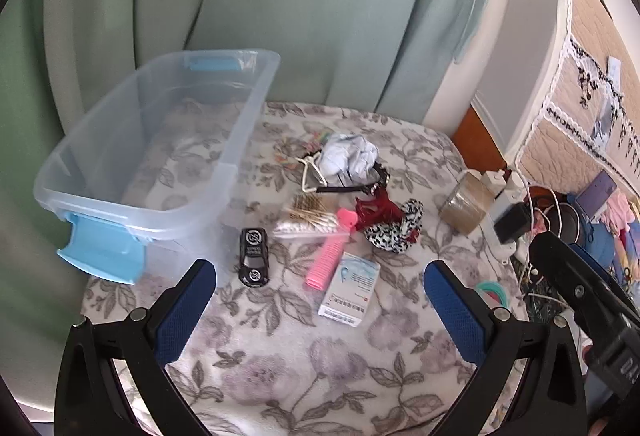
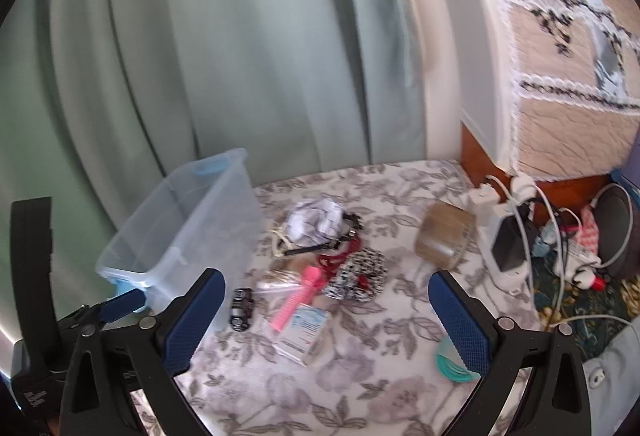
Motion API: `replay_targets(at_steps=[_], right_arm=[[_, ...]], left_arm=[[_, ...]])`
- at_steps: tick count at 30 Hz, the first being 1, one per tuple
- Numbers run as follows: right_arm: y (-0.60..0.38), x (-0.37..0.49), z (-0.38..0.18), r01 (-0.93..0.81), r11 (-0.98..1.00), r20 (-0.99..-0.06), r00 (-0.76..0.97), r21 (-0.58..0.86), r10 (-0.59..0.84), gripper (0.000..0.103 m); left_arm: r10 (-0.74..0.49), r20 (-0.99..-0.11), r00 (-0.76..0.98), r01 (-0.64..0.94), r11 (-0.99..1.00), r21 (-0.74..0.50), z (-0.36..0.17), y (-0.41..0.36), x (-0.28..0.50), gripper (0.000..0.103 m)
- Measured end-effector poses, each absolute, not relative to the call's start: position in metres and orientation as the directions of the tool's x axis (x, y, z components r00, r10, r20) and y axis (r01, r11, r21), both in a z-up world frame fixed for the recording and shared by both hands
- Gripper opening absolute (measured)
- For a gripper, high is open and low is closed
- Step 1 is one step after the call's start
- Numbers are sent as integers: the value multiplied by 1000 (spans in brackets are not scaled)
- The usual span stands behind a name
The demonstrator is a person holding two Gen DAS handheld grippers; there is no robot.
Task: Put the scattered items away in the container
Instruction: 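Reach the left tool to the ear-drop box while the right tool reaches the teal cable coil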
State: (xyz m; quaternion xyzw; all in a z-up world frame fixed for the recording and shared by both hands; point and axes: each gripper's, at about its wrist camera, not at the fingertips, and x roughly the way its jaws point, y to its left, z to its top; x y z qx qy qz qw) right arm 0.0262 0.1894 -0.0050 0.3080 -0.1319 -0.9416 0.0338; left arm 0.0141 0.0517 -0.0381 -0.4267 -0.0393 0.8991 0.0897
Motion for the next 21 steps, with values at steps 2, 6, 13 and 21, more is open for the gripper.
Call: replay_targets(at_steps=[2,6,13,21], right_arm=[[211,24,-20,-65,-955,-562,-819,291,-115,103],[236,18,-53,-149,-953,-649,-758,265,-62,103],[270,19,-98,-265,-949,-811,-584,168,20,103],[275,8,-136,-289,-942,-858,-514,170,3,103]], left_arm=[[171,-783,-597,-140,-984,-108,-49,63,13,103],[150,-827,-542,-172,-983,-66,-72,78,10,103],[121,-870,-478,-199,-980,-26,-104,94,3,103],[136,-891,-434,-208,-977,-48,-128,98,-12,88]])
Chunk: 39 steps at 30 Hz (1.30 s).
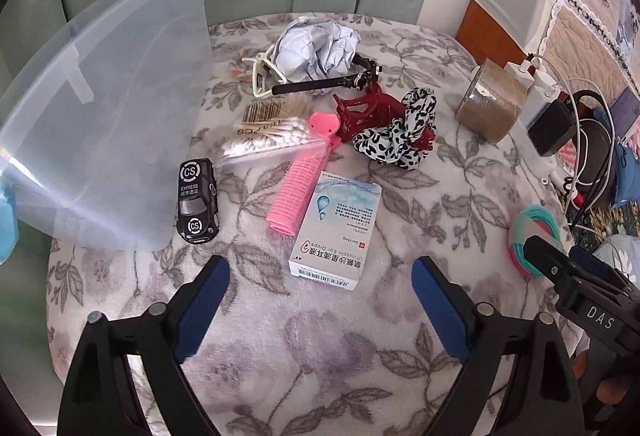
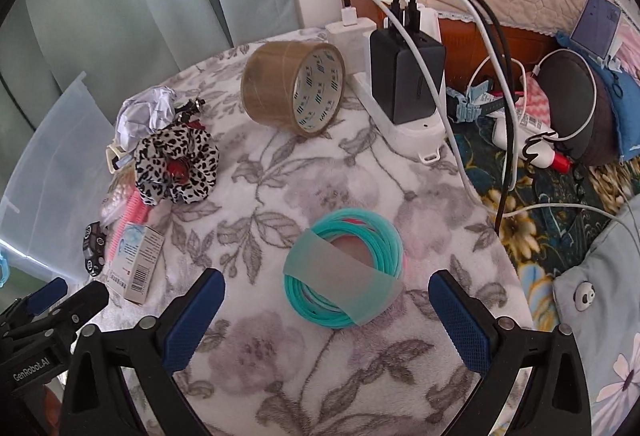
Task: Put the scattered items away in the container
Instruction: 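Reach the left tool to the ear-drop box while the right tool reaches the teal cable coil, then grasp the ear-drop box with the left tool while the right tool grasps the teal cable coil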
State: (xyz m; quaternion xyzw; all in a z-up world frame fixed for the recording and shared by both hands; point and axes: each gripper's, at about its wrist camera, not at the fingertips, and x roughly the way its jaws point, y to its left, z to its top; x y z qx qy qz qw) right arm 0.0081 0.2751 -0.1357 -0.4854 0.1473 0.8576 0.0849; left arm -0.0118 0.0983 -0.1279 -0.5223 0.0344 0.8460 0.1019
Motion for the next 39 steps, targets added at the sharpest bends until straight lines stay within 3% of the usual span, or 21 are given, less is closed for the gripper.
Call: replay_targets(at_steps=[2,7,9,10,16,27,31,34,39], right_arm=[[275,5,-144,-291,-941,-865,-503,172,-2,103],[277,-3,-162,-294,-940,-882,-472,174,-16,103],[277,-5,-166,-294,-939,-886,-464,177,-22,103],[277,-6,-168,-295,-939,-887,-461,179,-24,103],[277,-10,-171,-290,-939,-882,-470,186,-30,103],[264,-14,-171,-275,-952,-885,-465,135,9,101],[261,-11,-167,-303,-946,-886,-461,113,41,87],[258,-9,-163,-312,-942,-885,-465,121,40,78],[245,-4,-157,-312,-942,-888,-459,126,33,76]], left_arm=[[153,-897,-414,-206,-976,-71,-134,97,-16,77],[198,-898,-393,-241,-965,-108,-145,101,-22,73],[215,-902,-374,-255,-959,-123,-150,105,-25,61],[225,-905,-362,-262,-956,-133,-153,107,-27,59],[237,-917,-322,-266,-952,-152,-166,113,-34,55],[146,-929,-342,-279,-959,-48,-172,139,-45,55],[133,-930,-342,-274,-961,-37,-171,141,-46,55],[120,-928,-352,-265,-964,-24,-169,140,-45,47],[128,-924,-360,-258,-966,-33,-163,137,-43,47]])
